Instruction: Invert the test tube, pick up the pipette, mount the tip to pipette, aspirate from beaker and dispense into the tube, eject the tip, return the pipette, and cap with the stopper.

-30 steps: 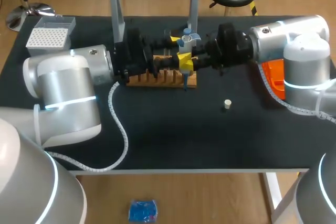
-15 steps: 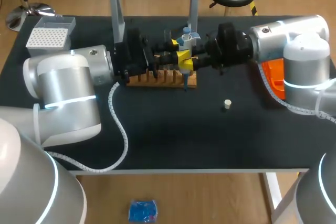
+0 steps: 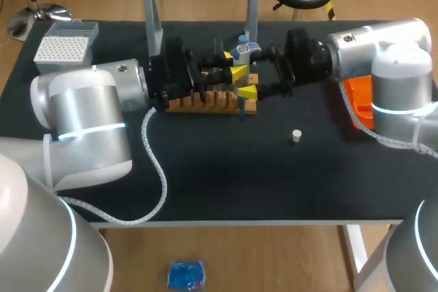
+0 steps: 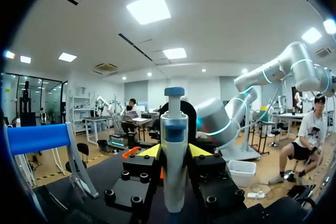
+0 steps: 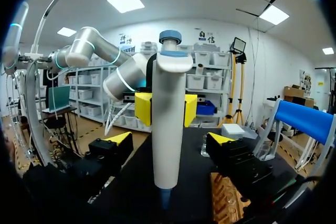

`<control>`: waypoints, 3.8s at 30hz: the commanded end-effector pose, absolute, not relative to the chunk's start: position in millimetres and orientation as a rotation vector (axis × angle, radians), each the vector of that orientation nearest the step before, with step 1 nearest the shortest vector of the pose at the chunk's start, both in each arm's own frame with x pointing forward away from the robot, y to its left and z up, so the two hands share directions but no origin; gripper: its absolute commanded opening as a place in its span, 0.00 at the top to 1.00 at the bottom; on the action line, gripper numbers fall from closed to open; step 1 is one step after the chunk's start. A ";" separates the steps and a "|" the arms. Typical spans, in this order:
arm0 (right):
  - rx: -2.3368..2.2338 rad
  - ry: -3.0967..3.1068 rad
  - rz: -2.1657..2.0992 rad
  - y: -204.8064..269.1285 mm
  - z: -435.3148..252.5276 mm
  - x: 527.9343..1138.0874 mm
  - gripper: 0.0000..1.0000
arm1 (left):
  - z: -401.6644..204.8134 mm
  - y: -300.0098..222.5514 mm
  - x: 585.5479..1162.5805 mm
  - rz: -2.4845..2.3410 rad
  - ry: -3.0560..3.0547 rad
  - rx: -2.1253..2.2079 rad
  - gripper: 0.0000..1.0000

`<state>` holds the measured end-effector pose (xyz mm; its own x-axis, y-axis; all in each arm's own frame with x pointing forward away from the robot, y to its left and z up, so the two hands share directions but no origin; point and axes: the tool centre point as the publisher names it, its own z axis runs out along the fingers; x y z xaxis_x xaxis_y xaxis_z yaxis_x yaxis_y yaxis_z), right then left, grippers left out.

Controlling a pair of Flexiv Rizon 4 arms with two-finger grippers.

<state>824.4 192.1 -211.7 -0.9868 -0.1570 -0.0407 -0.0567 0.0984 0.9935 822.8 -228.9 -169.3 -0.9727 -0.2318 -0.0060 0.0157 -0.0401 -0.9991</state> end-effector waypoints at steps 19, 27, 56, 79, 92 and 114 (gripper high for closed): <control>0.032 -2.653 -1.902 29.2 -198.5 888.0 0.00 | -168.9 -229.6 822.2 -2.134 2.048 -0.236 1.00; -0.096 -2.794 -1.862 34.4 -175.1 951.1 0.00 | -168.9 -229.6 822.2 -2.134 2.048 -0.236 1.00; -0.362 -2.946 -1.679 166.5 -156.1 1064.6 0.00 | -168.9 -229.6 822.2 -2.134 2.048 -0.236 1.00; -0.369 -2.926 -1.703 174.0 -161.3 1066.4 0.00 | -168.9 -229.6 822.2 -2.134 2.048 -0.236 1.00; -0.369 -2.926 -1.703 174.0 -161.3 1066.4 0.00 | -168.9 -229.6 822.2 -2.134 2.048 -0.236 1.00; -0.369 -2.926 -1.703 174.0 -161.3 1066.4 0.00 | -105.7 -93.0 873.1 -1.881 2.260 -0.294 1.00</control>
<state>1066.4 174.6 -162.3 -0.9415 0.3154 -0.1190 0.0513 0.4829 0.8742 881.4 -144.7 -116.8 -0.9397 -0.3406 -0.0319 -0.0162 0.1375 -0.9904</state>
